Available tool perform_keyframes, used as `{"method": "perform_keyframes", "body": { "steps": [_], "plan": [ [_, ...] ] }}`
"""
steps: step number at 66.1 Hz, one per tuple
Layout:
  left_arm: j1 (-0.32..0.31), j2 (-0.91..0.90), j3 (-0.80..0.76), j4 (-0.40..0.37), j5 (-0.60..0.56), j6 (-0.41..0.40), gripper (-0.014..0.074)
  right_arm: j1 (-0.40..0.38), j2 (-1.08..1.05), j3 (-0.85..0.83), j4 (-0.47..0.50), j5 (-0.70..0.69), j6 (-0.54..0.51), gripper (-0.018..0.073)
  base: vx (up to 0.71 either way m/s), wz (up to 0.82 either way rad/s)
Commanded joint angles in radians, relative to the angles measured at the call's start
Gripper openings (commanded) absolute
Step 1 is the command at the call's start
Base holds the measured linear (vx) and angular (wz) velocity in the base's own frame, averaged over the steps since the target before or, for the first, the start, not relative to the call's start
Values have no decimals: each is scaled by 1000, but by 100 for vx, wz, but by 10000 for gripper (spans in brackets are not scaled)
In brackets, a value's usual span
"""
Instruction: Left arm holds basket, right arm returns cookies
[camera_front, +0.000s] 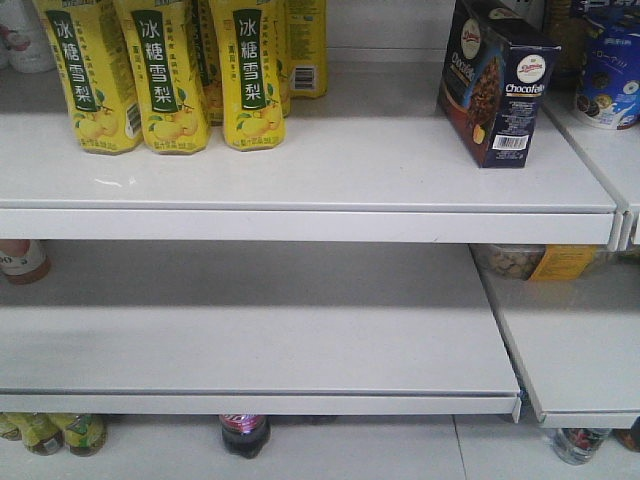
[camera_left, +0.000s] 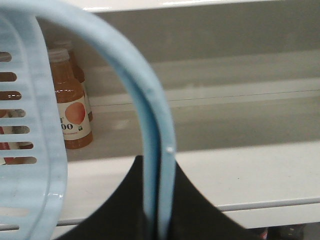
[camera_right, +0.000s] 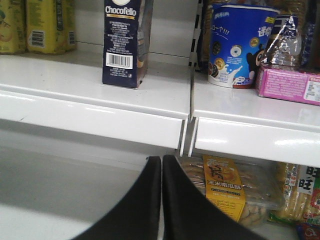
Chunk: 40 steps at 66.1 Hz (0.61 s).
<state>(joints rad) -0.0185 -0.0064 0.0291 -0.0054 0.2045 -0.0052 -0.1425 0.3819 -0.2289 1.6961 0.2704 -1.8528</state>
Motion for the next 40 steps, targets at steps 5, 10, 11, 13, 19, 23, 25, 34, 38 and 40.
{"method": "perform_keyframes", "body": {
  "steps": [5, 10, 11, 13, 19, 23, 25, 34, 38, 40],
  "plan": [
    [0, -18, -25, 18, -98, 5, -6, -56, 12, -30, -291, 158, 217, -8, 0, 0],
    [0, -18, -25, 18, -98, 5, -6, -55, 12, -30, -412, 114, 409, -8, 0, 0],
    [0, -18, -25, 18, -98, 5, -6, -55, 12, -30, -451, 102, 472, -8, 0, 0],
    [0, -18, -25, 18, -98, 5, -6, -55, 12, -30, -505, 78, 556, -8, 0, 0],
    [0, -18, -25, 18, -98, 5, -6, -55, 12, -30, -707, 10, 818, -8, 0, 0],
    [0, -18, -25, 18, -98, 5, -6, -55, 12, -30, -860, -27, 981, -8, 0, 0],
    [0, -18, -25, 18, -98, 5, -6, -55, 12, -30, -929, -41, 1051, -8, 0, 0],
    [0, -18, -25, 18, -98, 5, -6, -55, 12, -30, -1266, -73, 1374, -8, 0, 0],
    [0, -18, -25, 18, -98, 5, -6, -55, 12, -30, -1363, -92, 1481, -8, 0, 0],
    [0, -18, -25, 18, -98, 5, -6, -55, 9, -30, -1403, -102, 1536, -8, 0, 0]
  ]
}}
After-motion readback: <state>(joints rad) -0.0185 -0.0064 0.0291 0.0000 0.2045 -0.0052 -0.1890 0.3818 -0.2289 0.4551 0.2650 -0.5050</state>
